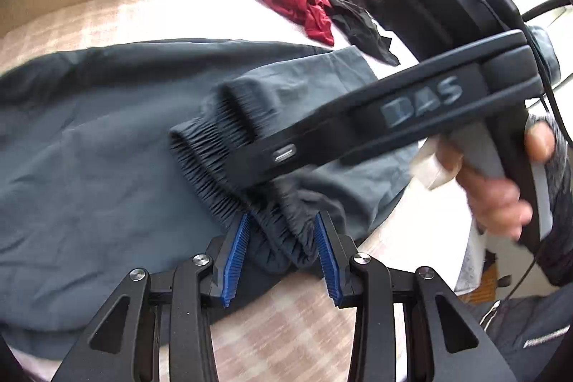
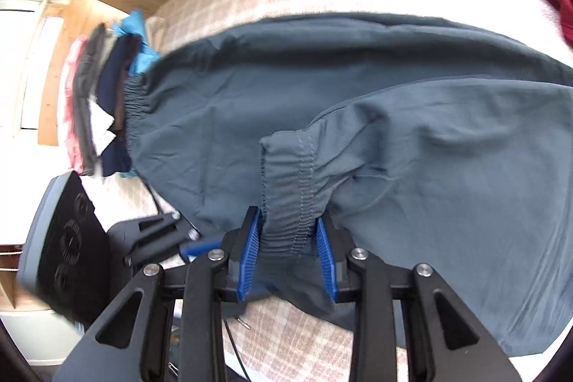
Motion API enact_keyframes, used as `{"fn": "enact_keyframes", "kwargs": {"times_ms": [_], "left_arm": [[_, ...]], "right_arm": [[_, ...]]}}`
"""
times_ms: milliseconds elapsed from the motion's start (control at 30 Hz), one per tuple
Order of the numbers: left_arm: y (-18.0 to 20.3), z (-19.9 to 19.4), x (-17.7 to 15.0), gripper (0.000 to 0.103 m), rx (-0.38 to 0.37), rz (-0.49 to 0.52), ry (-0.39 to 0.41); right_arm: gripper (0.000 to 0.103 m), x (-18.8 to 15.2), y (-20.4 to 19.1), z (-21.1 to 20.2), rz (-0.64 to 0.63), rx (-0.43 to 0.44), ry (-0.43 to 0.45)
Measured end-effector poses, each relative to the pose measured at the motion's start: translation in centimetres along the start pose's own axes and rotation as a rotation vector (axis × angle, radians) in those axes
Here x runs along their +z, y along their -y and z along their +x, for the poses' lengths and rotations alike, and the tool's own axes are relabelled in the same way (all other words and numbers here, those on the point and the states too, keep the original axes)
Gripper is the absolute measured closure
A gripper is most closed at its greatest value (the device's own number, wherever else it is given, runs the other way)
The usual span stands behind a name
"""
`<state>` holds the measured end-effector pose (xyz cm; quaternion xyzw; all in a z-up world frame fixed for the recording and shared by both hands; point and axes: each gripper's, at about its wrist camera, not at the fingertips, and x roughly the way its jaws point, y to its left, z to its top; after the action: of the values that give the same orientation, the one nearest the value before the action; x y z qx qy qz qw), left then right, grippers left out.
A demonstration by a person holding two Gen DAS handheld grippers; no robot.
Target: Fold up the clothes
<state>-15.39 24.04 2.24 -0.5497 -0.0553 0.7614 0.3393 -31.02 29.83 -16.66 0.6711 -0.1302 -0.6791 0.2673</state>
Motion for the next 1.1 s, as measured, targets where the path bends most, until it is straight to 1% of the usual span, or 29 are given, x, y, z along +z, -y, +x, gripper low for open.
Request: {"fn": "enact_keyframes", "kwargs": {"times_ms": [67, 133, 167, 233, 333, 400, 467, 567, 633, 667, 733, 833, 933, 1000, 1033, 1100], "left_arm": [[-1.2, -2.0, -0.8, 0.065, 0.043, -0.012, 0.012], [-2.6, -4.0, -1.4, 0.065, 0.066, -0.033, 0.028], [-3.2, -4.9, -1.4, 0.065, 0.065, -0.05, 0.037], [-4.7, -5.2, -1.0, 0.061, 0.042, -0.086, 0.054], [-5.9, -3.9, 0.3, 0.06, 0.023, -0.123, 0.065], [-6.0, -3.3, 1.2, 0.058, 0.008, -0.145, 0.064], [-5.4, -1.6, 2.9, 0.047, 0.01, -0.143, 0.041], [-5.2, 0.4, 5.4, 0.046, 0.056, -0.137, -0.002], [-5.1, 2.4, 7.1, 0.046, 0.082, -0.13, -0.037], [-5.1, 3.3, 7.8, 0.046, 0.094, -0.123, -0.057], [-5.0, 4.8, 8.6, 0.046, 0.119, -0.097, -0.106], [-4.5, 6.7, 8.9, 0.046, 0.161, -0.055, -0.167], [-3.4, 7.5, 8.8, 0.042, 0.193, 0.008, -0.183], [-2.8, 7.7, 8.7, 0.042, 0.199, 0.037, -0.191], [-2.4, 7.8, 8.6, 0.043, 0.201, 0.052, -0.195], [-1.8, 7.9, 8.4, 0.049, 0.212, 0.087, -0.196]], "right_arm": [[0.071, -1.3, 0.3, -2.0, -0.039, 0.007, 0.065], [0.071, -2.0, 0.6, -3.7, -0.079, 0.006, 0.127], [0.071, -1.7, 0.7, -4.0, -0.1, 0.012, 0.127], [0.068, -0.3, 1.0, -3.6, -0.113, 0.01, 0.072], [0.068, 2.0, 1.4, -2.4, -0.1, -0.078, 0.049], [0.068, 3.1, 1.3, -0.8, -0.107, -0.131, 0.005], [0.069, 3.1, 1.9, 0.0, -0.111, -0.171, -0.028], [0.069, 1.1, 2.5, -0.3, -0.183, -0.253, -0.012], [0.069, -0.3, 2.9, -0.5, -0.224, -0.305, 0.006], [0.069, -0.9, 3.4, -0.6, -0.227, -0.311, 0.007], [0.069, -1.8, 4.3, -0.6, -0.216, -0.304, 0.006], [0.068, -2.1, 5.5, -0.3, -0.198, -0.289, 0.013], [0.068, -1.9, 6.0, -0.3, -0.188, -0.271, 0.025], [0.068, -1.7, 6.0, -0.4, -0.188, -0.265, 0.028], [0.068, -1.6, 6.0, -0.4, -0.191, -0.264, 0.028], [0.067, -1.5, 6.0, -0.4, -0.195, -0.264, 0.029]]}}
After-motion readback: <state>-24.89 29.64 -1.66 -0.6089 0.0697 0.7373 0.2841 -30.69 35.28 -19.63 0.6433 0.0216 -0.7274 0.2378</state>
